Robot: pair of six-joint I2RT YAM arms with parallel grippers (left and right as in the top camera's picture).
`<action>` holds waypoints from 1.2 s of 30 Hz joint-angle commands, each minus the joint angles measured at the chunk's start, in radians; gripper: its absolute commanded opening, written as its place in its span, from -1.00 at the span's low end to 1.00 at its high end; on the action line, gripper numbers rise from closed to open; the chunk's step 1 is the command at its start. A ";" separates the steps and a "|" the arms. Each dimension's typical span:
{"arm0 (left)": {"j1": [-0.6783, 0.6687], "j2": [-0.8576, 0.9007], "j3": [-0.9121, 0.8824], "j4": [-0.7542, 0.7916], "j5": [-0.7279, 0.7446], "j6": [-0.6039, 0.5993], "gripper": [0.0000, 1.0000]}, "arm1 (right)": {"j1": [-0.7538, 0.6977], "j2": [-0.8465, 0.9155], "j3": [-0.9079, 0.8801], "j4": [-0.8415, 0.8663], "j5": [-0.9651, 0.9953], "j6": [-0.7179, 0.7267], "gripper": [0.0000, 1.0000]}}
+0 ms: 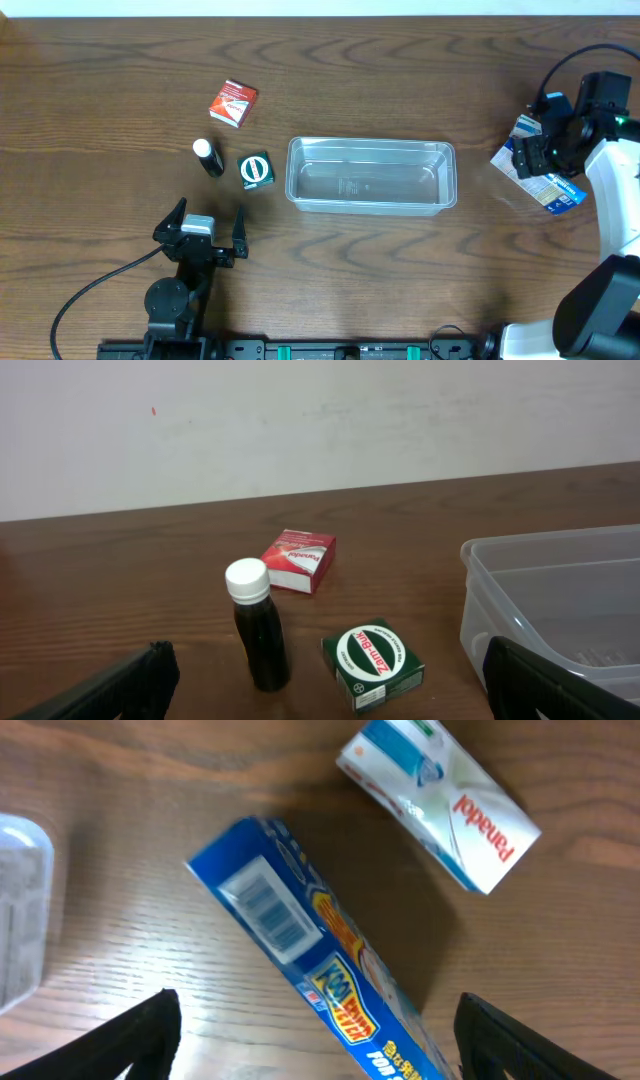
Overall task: Pack container
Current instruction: 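Reach the right gripper to the blue Kool Fever box and grasp it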
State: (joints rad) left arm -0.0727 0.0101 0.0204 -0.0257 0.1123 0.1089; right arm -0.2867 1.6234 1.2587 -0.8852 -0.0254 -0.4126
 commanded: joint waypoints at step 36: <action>0.004 -0.005 -0.016 -0.035 0.011 0.003 0.96 | -0.039 0.011 -0.124 0.111 0.049 0.182 -0.32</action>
State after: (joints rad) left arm -0.0727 0.0101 0.0204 -0.0257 0.1123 0.1089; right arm -0.3195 1.6245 1.1412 -0.7761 0.0441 -0.2798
